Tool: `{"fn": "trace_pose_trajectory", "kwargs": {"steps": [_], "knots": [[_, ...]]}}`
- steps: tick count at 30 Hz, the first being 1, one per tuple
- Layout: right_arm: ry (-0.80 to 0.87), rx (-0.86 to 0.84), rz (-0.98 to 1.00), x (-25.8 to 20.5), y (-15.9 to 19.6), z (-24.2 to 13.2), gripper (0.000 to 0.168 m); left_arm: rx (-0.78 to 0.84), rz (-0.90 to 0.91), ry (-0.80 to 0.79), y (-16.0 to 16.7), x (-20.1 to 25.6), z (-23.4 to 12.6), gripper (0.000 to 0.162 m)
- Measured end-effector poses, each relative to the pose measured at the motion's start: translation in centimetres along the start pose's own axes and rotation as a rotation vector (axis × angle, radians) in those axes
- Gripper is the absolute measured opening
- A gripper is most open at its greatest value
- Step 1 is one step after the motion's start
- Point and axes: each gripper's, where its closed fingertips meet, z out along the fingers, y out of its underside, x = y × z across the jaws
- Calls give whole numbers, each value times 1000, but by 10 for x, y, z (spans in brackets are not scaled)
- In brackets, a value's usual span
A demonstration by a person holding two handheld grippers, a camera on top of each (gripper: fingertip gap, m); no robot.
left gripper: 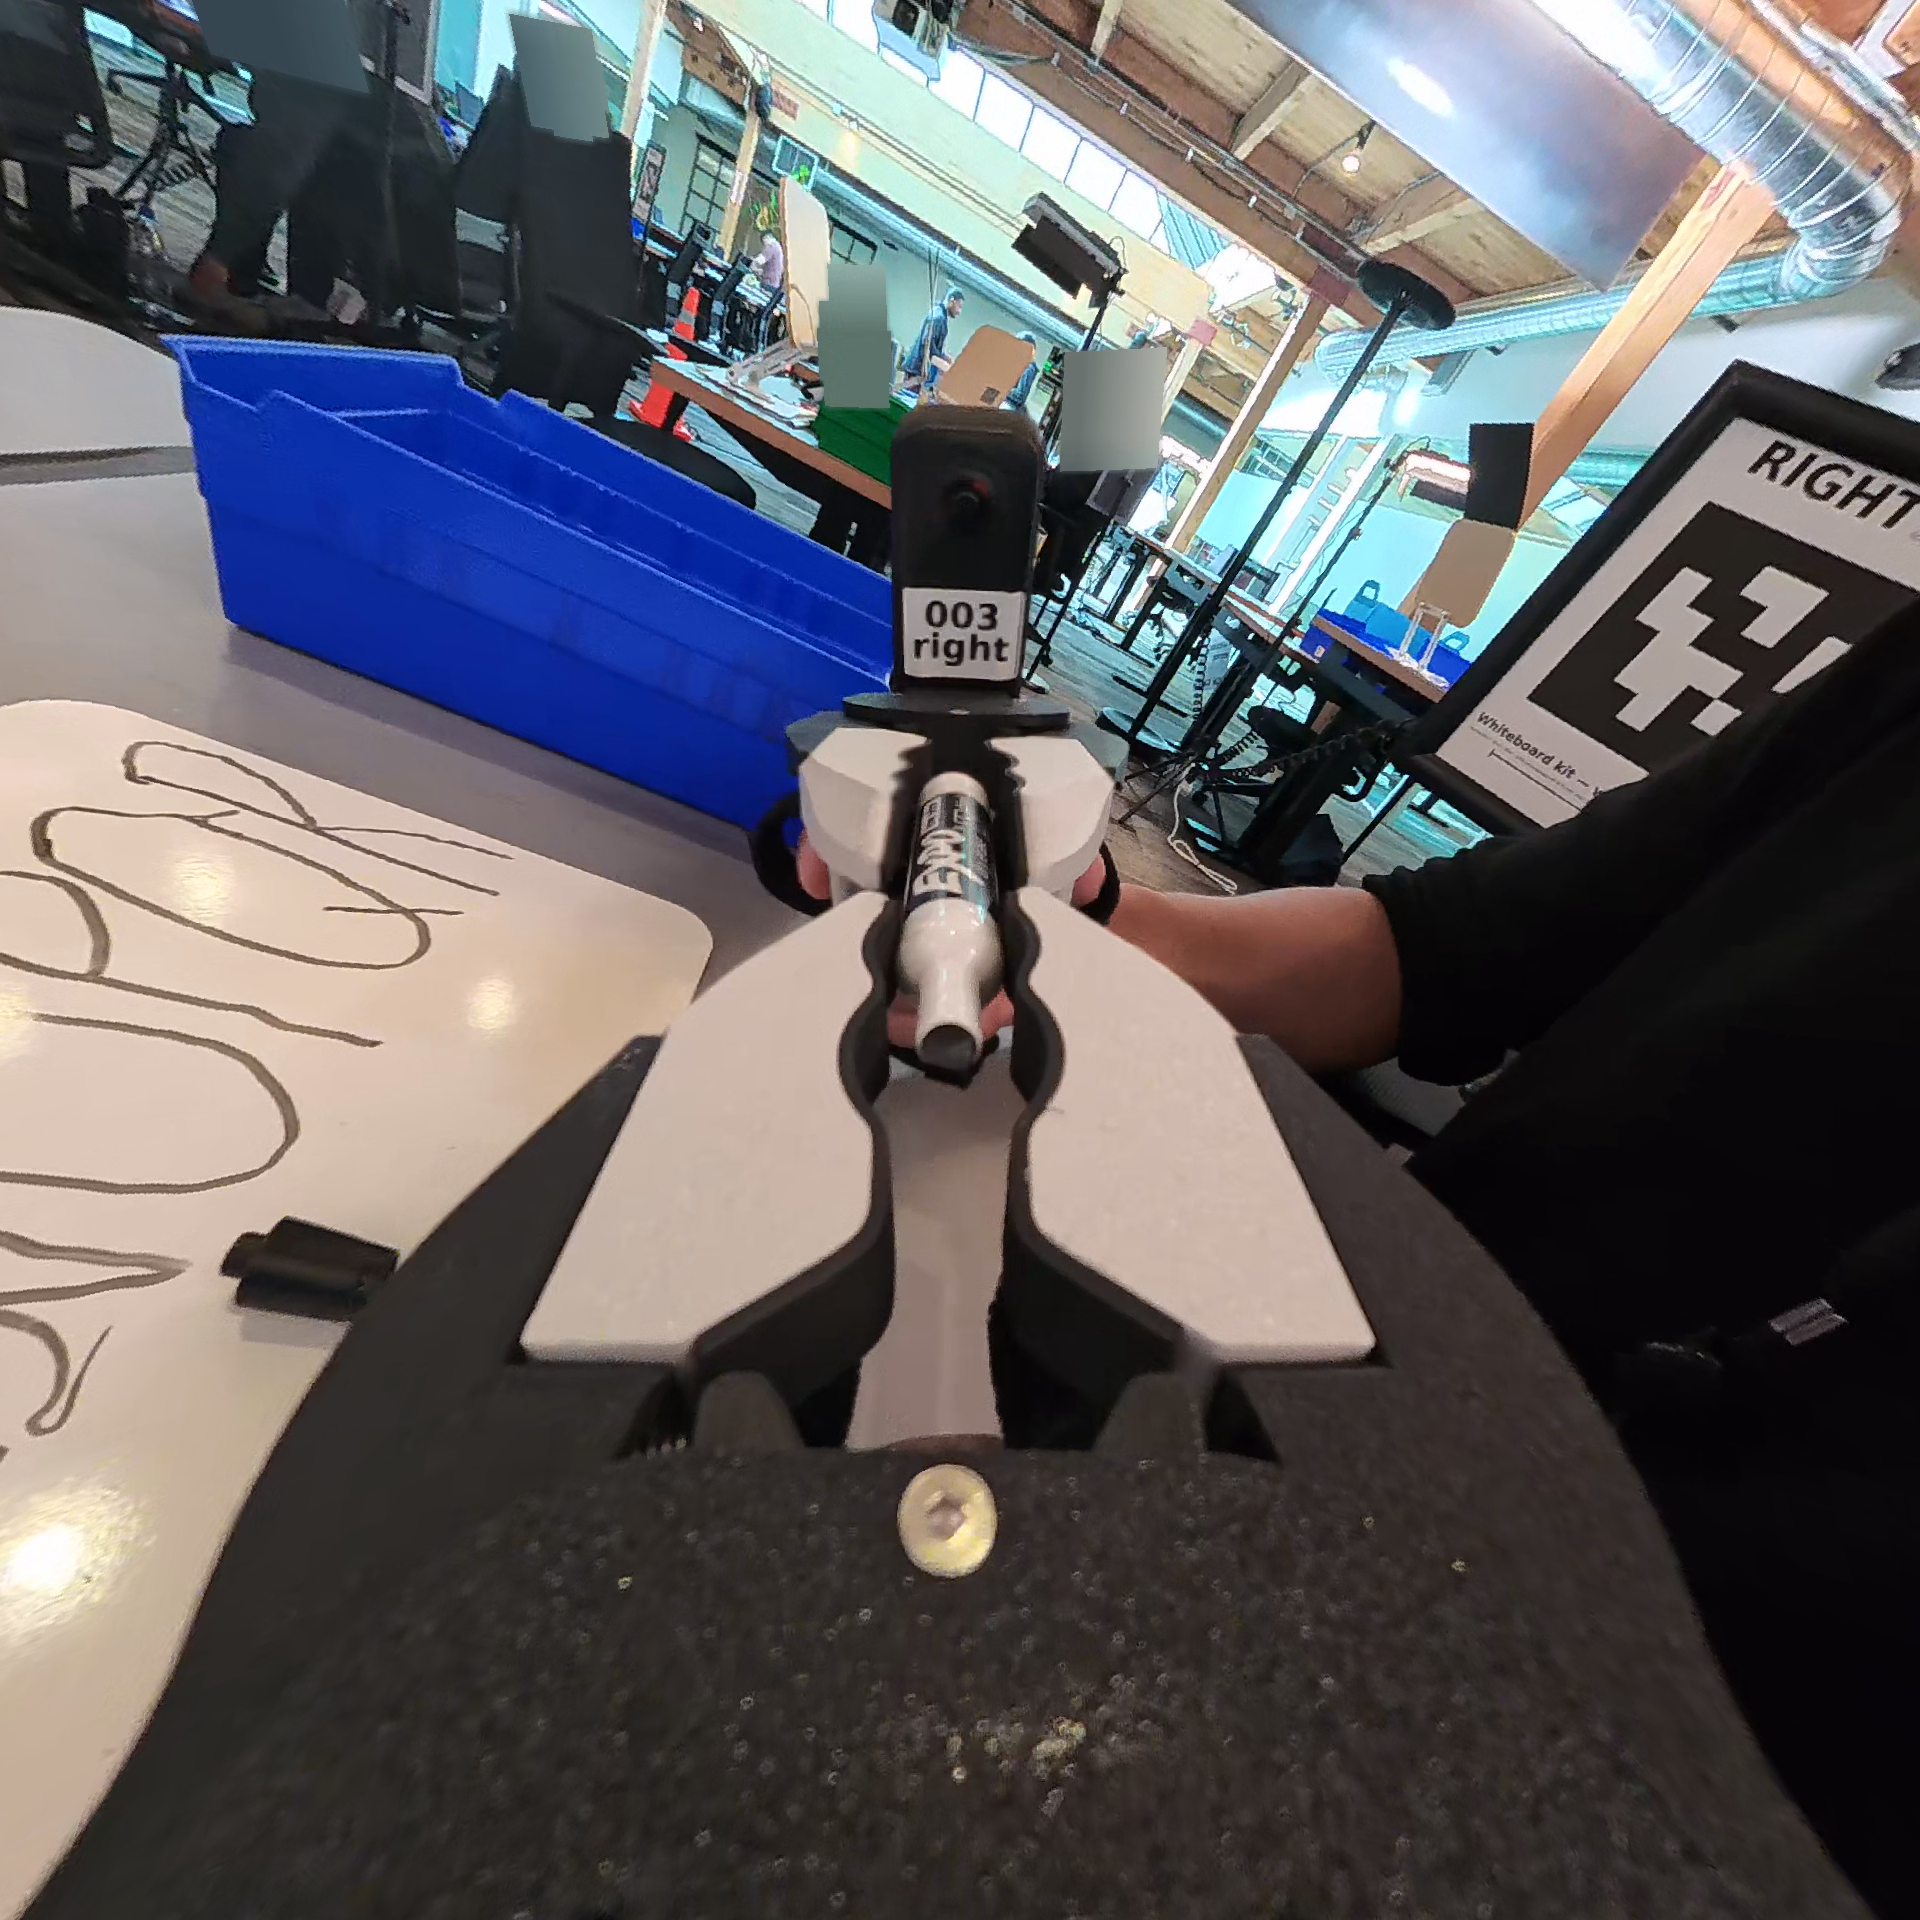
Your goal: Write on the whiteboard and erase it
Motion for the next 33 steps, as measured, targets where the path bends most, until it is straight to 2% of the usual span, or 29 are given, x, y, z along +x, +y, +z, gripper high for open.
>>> {"fn": "trace_pose_trajectory", "kwargs": {"steps": [5,7,10,13,33], "knots": [[-11,4,8,-1,3,4,20,14,-1,1,-1,0,1,18],[-3,4,13,1,4,5,25,25,1,-12,-2,-1,0,18],[-18,4,24,0,6,8,24,34,-6,1,-4,1,-1,18],[-21,13,22,0,4,9,20,21,2,-8,-1,0,-1,18],[8,-89,20,5,16,5,20,-93,14,-38,12,-7,1,19]]}}
